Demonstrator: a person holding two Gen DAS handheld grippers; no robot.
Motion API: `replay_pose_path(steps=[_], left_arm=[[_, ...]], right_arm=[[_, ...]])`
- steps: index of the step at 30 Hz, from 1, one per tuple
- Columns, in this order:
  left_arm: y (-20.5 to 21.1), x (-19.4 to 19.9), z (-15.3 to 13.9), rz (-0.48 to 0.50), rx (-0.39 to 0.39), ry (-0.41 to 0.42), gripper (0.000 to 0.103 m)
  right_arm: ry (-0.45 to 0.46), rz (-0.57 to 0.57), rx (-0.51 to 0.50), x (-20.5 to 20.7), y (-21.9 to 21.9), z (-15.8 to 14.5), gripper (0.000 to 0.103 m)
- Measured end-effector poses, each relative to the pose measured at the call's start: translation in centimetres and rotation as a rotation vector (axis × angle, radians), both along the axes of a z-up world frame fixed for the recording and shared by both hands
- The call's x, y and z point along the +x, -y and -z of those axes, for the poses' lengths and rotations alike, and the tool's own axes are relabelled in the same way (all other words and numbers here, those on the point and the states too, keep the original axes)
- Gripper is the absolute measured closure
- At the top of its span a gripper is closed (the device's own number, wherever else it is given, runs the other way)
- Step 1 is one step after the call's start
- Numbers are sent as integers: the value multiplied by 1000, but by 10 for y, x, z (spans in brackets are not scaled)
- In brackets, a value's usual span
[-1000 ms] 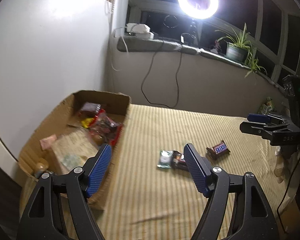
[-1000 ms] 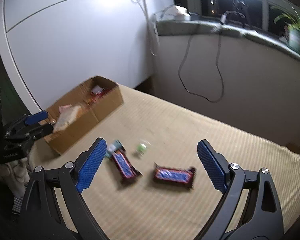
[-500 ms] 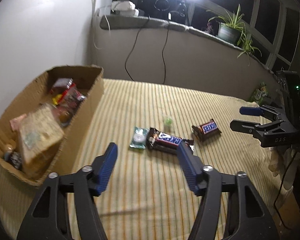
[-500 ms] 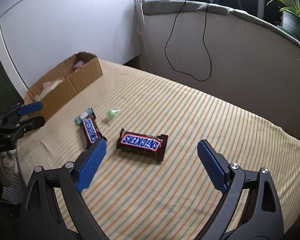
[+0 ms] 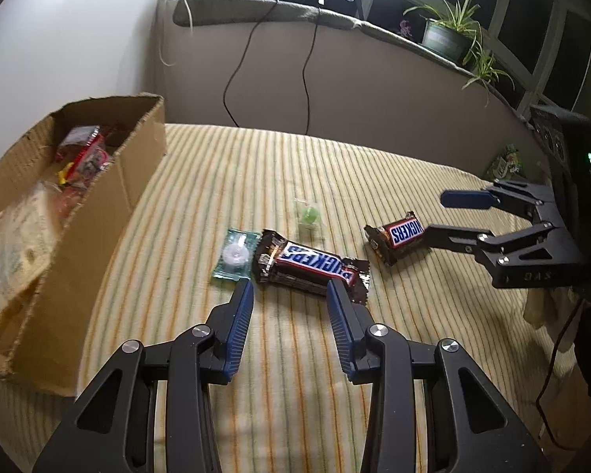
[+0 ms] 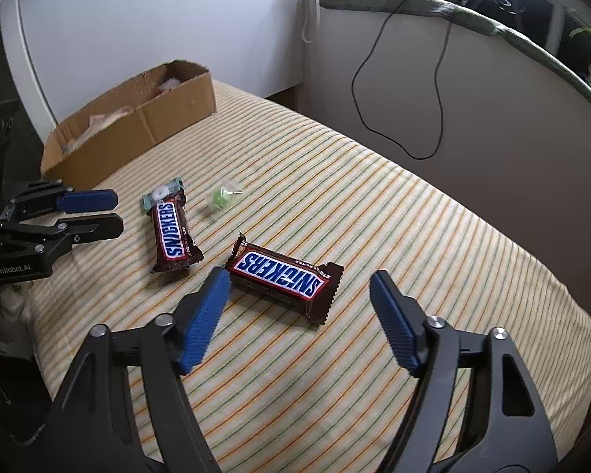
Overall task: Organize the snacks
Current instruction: 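Lower the left gripper over one Snickers bar while the right gripper lowers over the other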
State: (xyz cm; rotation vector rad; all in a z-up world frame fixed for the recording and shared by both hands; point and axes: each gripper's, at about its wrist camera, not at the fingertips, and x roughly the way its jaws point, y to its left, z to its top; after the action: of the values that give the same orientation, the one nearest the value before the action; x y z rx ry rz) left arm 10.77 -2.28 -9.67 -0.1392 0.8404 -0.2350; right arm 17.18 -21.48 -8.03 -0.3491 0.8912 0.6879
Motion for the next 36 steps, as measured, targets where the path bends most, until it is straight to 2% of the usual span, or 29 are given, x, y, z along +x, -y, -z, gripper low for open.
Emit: replay_pose_path(steps=[5, 13, 15, 18, 20, 25, 30, 36], left_arm=[[3, 4, 5, 18, -23, -32, 66], [5, 9, 5, 33, -36, -49, 64], [5, 10, 5, 31, -38, -52, 60], [6, 15, 5, 29, -53, -59, 60], [7, 18, 5, 29, -52, -64, 53], [10, 23, 6, 34, -57, -70, 49], [12, 31, 6, 31, -55, -70, 47], [23, 40, 8, 47, -8, -62, 47]], right_arm=[[-48, -43, 35, 11, -5, 0, 38], [-146, -107, 92, 27, -13, 7, 38], [-166, -106, 106, 31, -12, 9, 38], [-199, -96, 128, 40, -10, 12, 38], [-231, -94, 140, 45, -9, 14, 38], [-288, -96, 144, 49, -7, 22, 38], [-315, -109, 162, 44, -5, 23, 38], [-307, -139, 140, 27, -9, 23, 38]])
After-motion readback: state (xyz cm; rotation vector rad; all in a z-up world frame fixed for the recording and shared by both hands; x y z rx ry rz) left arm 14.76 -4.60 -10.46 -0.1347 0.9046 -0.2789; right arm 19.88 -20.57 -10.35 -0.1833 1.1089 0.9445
